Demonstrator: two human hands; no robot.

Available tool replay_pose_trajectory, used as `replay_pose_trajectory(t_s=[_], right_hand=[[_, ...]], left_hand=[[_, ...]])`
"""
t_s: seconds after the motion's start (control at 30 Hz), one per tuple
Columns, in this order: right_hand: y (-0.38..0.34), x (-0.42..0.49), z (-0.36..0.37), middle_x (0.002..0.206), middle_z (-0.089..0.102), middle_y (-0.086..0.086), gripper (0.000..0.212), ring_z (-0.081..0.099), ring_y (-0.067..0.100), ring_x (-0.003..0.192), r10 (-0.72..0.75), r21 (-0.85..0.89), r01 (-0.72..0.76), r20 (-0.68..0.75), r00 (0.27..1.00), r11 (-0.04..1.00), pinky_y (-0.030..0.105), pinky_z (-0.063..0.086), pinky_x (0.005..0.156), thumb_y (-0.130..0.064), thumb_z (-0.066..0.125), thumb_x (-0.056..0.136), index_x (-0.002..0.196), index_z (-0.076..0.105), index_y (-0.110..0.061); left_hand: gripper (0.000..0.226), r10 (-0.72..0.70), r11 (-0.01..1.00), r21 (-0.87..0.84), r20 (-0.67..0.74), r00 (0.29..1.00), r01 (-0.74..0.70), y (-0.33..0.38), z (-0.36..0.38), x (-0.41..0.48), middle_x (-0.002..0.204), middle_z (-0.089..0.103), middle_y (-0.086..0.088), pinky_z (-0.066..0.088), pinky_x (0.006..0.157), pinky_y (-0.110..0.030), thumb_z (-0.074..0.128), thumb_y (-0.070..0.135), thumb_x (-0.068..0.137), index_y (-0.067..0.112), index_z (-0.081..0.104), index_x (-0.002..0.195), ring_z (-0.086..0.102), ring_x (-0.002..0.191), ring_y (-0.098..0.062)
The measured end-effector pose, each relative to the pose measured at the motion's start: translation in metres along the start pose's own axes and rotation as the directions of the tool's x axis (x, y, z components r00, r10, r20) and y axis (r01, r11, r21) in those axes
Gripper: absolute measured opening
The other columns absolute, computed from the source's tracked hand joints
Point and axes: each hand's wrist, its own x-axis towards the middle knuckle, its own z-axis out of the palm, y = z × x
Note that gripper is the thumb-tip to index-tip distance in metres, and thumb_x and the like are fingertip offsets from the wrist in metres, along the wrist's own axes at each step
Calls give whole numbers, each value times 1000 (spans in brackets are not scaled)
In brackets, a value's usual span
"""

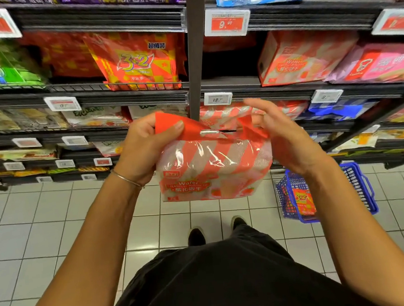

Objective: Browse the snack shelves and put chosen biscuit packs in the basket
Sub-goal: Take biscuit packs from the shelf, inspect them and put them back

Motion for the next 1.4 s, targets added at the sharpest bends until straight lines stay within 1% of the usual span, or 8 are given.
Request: replay_pose_trajectory(t_s=[0.2,0.3,0.43,0.67,0.83,0.97,1.13,1.4], right_hand=[[-2,3,-5,133,68,6,68,65,24,125,22,-397,45,165,986,917,52,56,103,-34,90,76,138,62,-30],[2,6,-2,116,74,6,34,71,21,109,-60,-308,81,76,995,948,35,59,89,-28,85,78,109,75,-18],[2,7,5,89,77,-5,8,71,8,82,-98,-198,89,-40,994,976,19,55,74,-26,82,77,84,79,-26],[-9,11,14,70,75,-7,9,70,4,65,-154,-189,120,-180,971,975,16,54,62,-27,81,82,74,77,-24],[-18,14,29,54,65,-16,41,57,-6,50,-189,-150,158,-217,958,976,11,44,53,-9,68,94,59,70,-30],[-25,16,35,60,67,-9,36,60,2,53,-200,-52,193,-294,935,980,18,50,55,-8,67,97,64,68,-22],[-37,16,39,61,66,-2,24,58,8,54,-142,61,167,-299,944,984,22,50,57,-12,63,99,76,66,-7],[-54,15,38,76,74,0,15,66,12,66,-80,66,100,-259,963,993,25,55,67,-25,68,95,95,71,-10]], left_hand=[[3,17,1000,12,32,999,-18,-2,-5,-1,80,76,2,59,65,-25,75,19,86,22,76,84,73,74,-13],[4,-15,1000,-10,29,999,16,-4,-13,-1,88,78,-5,59,68,-29,76,19,87,22,78,90,75,78,-18],[13,-46,998,-31,11,999,46,-7,-19,0,94,77,-11,60,71,-33,73,21,87,15,76,98,75,82,-23],[16,-22,1000,-5,-25,999,22,-4,-22,5,96,78,-11,61,70,-33,72,25,89,17,76,103,76,84,-24],[16,-56,994,-97,-29,998,53,-4,-23,7,101,79,-10,61,74,-32,69,25,92,19,76,105,77,90,-24],[41,-120,940,-310,103,987,146,-16,-24,3,126,72,-13,57,94,-40,62,43,98,17,71,127,69,116,-29],[110,-245,857,-396,250,937,330,-45,-13,-10,135,66,-9,52,106,-47,90,68,55,14,52,144,62,126,-27],[85,-287,824,-406,300,910,394,-58,1,-8,122,74,-9,60,90,-45,92,62,58,18,69,127,71,112,-28]])
